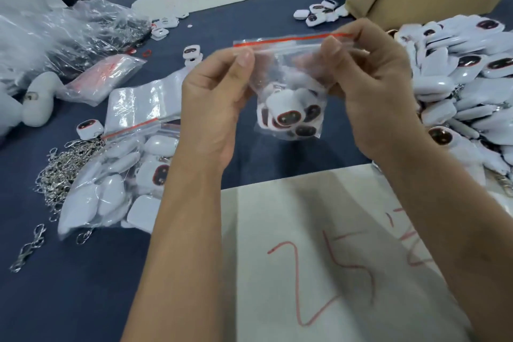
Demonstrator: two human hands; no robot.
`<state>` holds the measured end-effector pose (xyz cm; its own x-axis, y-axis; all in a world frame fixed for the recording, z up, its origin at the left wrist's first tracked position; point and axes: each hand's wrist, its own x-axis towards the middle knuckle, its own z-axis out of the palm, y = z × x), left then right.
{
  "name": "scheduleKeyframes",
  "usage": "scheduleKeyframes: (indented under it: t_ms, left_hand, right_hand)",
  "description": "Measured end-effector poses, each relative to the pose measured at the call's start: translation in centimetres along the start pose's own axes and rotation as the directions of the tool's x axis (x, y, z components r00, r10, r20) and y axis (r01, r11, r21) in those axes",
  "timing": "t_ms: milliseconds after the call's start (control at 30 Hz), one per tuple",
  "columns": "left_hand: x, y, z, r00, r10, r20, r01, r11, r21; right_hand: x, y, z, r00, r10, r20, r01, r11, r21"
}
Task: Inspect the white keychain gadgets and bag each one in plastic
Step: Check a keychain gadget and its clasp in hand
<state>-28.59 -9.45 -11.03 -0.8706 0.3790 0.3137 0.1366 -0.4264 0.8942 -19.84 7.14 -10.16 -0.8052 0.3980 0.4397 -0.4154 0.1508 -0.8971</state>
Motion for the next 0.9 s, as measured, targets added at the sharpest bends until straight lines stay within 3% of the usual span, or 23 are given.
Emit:
scheduleKeyframes:
  t_ms: [100, 233, 333, 400, 467, 567, 700, 767, 867, 900]
  left_hand:
    - [-0.2, -0.7, -0.3, 0.996, -0.093, 0.014, 0.092, 0.994, 0.062]
    - [-0.9, -1.2, -0.6, 0.943, -0.290, 0.165, 0.240, 0.933, 0.268]
    - [-1.4, -1.0, 0.0, 0.876, -0.430, 0.217, 0.341, 0.872, 0.351]
    - [-1.5, -1.0, -0.1, 0.814, -0.535, 0.226, 0.419, 0.810, 0.409]
    - [-1.5, -1.1, -0.7, 0.740, -0.629, 0.237, 0.493, 0.748, 0.444]
    - [-1.6, -1.0, -1.2, 0.727, -0.631, 0.270, 0.485, 0.750, 0.449]
    - [-0.9, -1.3, -1.3, 0.852, -0.520, 0.056, 0.471, 0.810, 0.349]
    - [-0.8, -1.3, -1.5, 0.821, -0.570, 0.035, 0.520, 0.772, 0.367]
    - [-1.4, -1.1, -1.8, 0.715, -0.689, 0.122, 0.607, 0.698, 0.380]
    - [-1.5, -1.1, -1.8, 0.717, -0.686, 0.127, 0.608, 0.704, 0.368]
  right_hand:
    - [0.0, 0.6, 0.3, 0.996, 0.076, -0.038, -0.076, 0.997, -0.019]
    - [0.7, 0.0, 0.3, 0.989, 0.055, -0.136, -0.047, 0.997, 0.066]
    - [1.2, 0.6, 0.3, 0.976, 0.023, -0.218, -0.036, 0.998, -0.056]
    - [1.0, 1.6, 0.1, 0.968, 0.060, -0.245, -0.101, 0.982, -0.161]
    - [0.3, 2.8, -0.1, 0.952, 0.144, -0.272, -0.189, 0.971, -0.149]
    - [-0.5, 3.8, -0.1, 0.925, 0.258, -0.279, -0.285, 0.956, -0.063]
    - [-1.0, 4.4, 0.1, 0.911, 0.339, -0.233, -0.349, 0.937, 0.001]
    - [-1.3, 4.7, 0.2, 0.911, 0.343, -0.228, -0.356, 0.934, -0.017]
    - [-1.7, 5.0, 0.2, 0.924, 0.341, -0.174, -0.364, 0.923, -0.127]
    - [-1.7, 5.0, 0.1, 0.926, 0.344, -0.154, -0.366, 0.919, -0.145]
